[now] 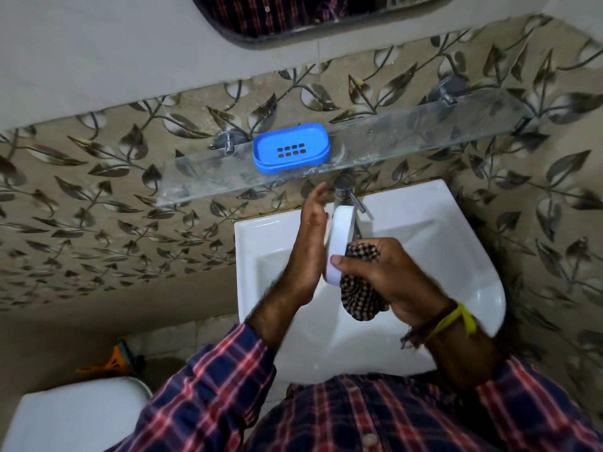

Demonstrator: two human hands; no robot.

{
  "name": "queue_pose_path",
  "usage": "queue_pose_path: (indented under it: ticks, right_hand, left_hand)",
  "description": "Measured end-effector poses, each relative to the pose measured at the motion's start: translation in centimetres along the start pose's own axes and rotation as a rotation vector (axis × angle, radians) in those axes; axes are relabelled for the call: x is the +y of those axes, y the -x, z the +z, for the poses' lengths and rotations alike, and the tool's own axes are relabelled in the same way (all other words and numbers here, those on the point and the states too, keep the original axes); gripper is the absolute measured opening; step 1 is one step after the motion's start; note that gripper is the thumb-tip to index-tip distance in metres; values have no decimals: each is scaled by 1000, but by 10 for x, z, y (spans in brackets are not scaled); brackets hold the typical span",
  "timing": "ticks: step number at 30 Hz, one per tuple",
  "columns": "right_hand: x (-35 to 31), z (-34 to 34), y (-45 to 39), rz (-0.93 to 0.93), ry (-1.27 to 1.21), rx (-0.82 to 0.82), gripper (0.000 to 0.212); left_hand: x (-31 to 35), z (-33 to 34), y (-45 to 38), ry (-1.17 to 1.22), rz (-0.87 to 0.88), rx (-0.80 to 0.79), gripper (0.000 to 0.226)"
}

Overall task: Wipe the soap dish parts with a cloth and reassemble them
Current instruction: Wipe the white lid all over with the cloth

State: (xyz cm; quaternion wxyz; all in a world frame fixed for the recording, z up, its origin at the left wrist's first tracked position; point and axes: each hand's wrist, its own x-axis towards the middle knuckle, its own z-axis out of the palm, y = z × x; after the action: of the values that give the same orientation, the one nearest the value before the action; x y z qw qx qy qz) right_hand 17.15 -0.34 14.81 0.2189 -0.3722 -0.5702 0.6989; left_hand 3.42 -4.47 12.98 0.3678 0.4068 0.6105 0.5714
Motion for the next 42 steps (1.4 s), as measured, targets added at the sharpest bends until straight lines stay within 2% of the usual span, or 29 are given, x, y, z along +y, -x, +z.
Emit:
queue_pose_path:
  ticks: [2,4,6,8,12,16,18,20,23,25,28,34,36,38,40,42]
  right_hand:
    - [-5,-11,-2,146,-244,-66,28]
    - [-9,-15,-2,206,-389,-145,38]
    - [-11,-10,-2,226,-427,-205,44]
    - [-11,-2,-3,218,-481,-213,48]
    - [-8,9,-1,137,-411,-136,51]
    - [-3,8,5,106,-272,-134,30]
    - [-2,6,1,113,-286,-133,33]
    - [-1,8,-1,93,-264,-129,33]
    - [1,14,-2,53,-156,-179,21]
    - [-4,11,-4,40,-141,-211,16]
    - [-10,9,-7,19,-125,-171,12]
    - [-5,16,-3,-89,42,-199,16]
    - [-4,18,-6,-92,-10,-129,17]
    - [-5,21,-10,-28,-149,-25,16]
    - [-7,19,-13,53,-304,-8,21]
    - [-11,14,-16,83,-394,-37,27]
  left_hand:
    - [-19,-9,14,-237,279,-60,48]
    - [-38,-14,24,-400,530,-122,49]
    - [-44,-12,23,-373,657,-89,51]
    - [-43,-8,14,-321,688,11,55]
    - [-38,-7,11,-225,550,94,57]
    - [-35,-11,21,-60,306,17,60]
    - [-33,-9,27,8,197,-30,54]
    - [-28,-10,26,30,177,-8,47]
    - [-18,-15,15,-21,248,15,43]
    - [-16,-13,13,-23,221,-2,42]
    - [-22,-12,15,-31,181,23,42]
    - [-7,-14,8,35,81,60,60]
    - [-1,-9,7,42,-45,61,71]
    - [2,-8,4,152,-136,26,75]
    - [4,-11,4,302,-118,-41,62]
    - [4,-13,11,251,-59,-121,44]
